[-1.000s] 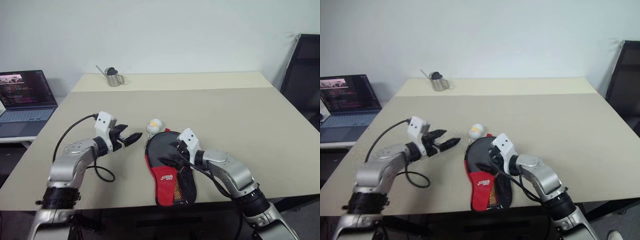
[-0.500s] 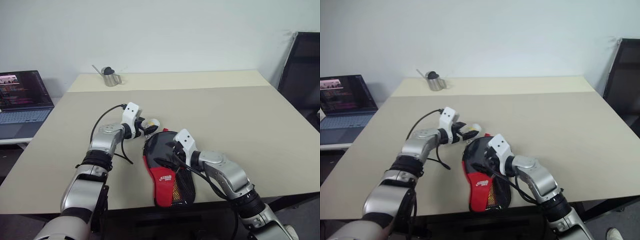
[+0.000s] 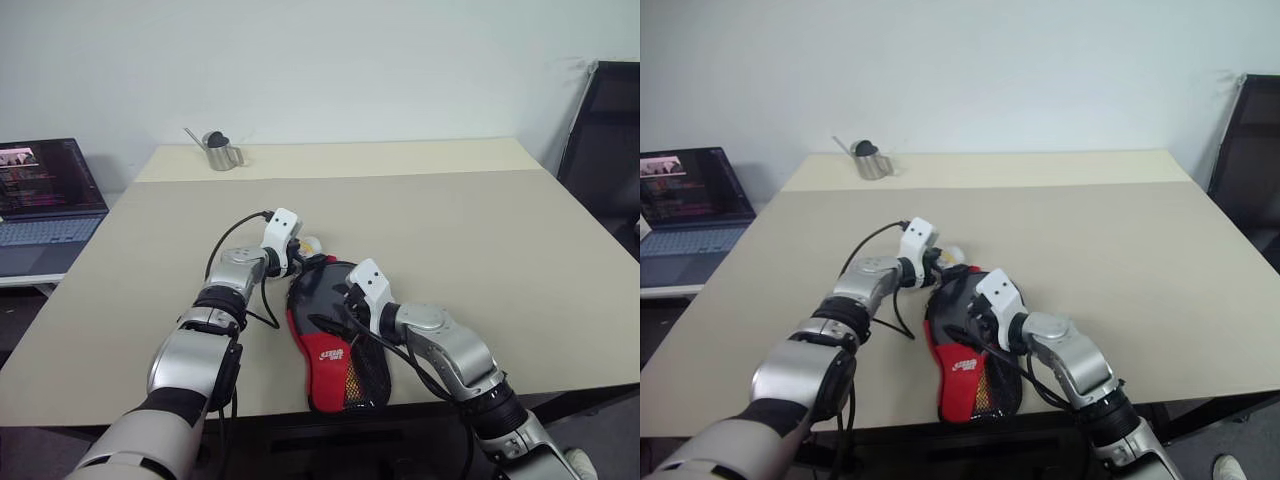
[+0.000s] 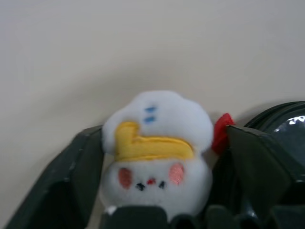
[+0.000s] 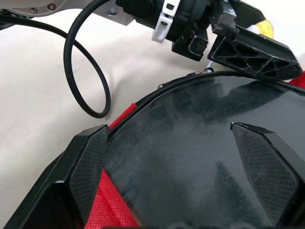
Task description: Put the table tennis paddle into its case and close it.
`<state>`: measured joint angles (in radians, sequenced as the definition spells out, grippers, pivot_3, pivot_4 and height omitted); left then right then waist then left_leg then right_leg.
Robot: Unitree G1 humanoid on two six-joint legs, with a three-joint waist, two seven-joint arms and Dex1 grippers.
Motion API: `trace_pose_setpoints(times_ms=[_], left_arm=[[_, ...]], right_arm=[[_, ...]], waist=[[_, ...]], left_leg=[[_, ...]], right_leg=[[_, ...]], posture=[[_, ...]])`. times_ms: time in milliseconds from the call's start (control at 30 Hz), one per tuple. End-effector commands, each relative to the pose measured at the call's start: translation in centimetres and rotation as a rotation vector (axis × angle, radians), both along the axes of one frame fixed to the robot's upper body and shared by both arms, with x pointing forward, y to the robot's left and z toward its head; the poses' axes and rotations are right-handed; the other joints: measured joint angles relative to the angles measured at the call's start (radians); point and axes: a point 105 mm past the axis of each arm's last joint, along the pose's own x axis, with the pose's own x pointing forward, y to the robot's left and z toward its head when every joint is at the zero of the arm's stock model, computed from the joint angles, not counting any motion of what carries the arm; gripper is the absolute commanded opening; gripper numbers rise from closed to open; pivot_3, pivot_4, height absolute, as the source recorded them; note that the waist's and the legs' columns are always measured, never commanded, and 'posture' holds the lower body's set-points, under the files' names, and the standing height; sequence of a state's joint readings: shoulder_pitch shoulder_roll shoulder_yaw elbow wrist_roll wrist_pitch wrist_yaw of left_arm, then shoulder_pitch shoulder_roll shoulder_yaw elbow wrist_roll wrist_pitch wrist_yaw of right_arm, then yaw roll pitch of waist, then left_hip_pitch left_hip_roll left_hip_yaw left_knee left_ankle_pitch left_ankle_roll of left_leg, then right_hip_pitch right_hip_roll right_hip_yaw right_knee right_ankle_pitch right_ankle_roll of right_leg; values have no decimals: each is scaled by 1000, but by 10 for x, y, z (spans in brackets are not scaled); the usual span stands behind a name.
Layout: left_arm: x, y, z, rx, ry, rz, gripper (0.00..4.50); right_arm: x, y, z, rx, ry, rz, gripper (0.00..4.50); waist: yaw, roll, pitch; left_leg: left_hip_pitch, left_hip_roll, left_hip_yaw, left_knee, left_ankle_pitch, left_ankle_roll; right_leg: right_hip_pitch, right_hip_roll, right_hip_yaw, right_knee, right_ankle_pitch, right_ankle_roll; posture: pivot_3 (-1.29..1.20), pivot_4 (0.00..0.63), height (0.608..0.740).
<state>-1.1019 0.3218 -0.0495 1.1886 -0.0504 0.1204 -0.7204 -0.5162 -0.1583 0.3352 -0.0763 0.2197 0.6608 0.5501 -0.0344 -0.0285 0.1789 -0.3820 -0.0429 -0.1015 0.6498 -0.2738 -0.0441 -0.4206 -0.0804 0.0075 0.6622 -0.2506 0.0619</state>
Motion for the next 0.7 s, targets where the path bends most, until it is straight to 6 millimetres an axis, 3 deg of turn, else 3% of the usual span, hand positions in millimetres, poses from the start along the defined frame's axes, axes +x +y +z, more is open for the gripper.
trace_pose_setpoints(times_ms=[33,200,300,533,700], left_arm=[[0,0,-5,19,17,5,2795],[0,6,-9,24,31,37,1091],[-1,9,-11,17,37,42,434],[-1,8,-4,-35,29,31,368],[0,4,16,-163,22,10,367]], right_arm=[[0,-3,15,36,-42,-20,4500],[6,-8,20,21,-58,-62,4500],[18,-14,18,-47,-86,-115,4500],[20,-11,20,-50,-73,-70,4500],[22,-5,9,-134,-47,-22,4500]], waist=[[0,0,0],[-1,0,0],[-2,0,0],[-5,0,0],[-11,0,0]], left_leg=[[0,0,0,0,0,0],[0,0,0,1,0,0],[1,0,0,1,0,0],[0,0,1,1,0,0],[0,0,1,3,0,0]], right_leg=[[0,0,0,0,0,0],[0,0,0,1,0,0],[0,0,0,2,0,0],[0,0,0,2,0,0],[0,0,0,2,0,0]], posture=[[0,150,740],[0,150,740],[0,150,740],[0,150,740],[0,150,740]])
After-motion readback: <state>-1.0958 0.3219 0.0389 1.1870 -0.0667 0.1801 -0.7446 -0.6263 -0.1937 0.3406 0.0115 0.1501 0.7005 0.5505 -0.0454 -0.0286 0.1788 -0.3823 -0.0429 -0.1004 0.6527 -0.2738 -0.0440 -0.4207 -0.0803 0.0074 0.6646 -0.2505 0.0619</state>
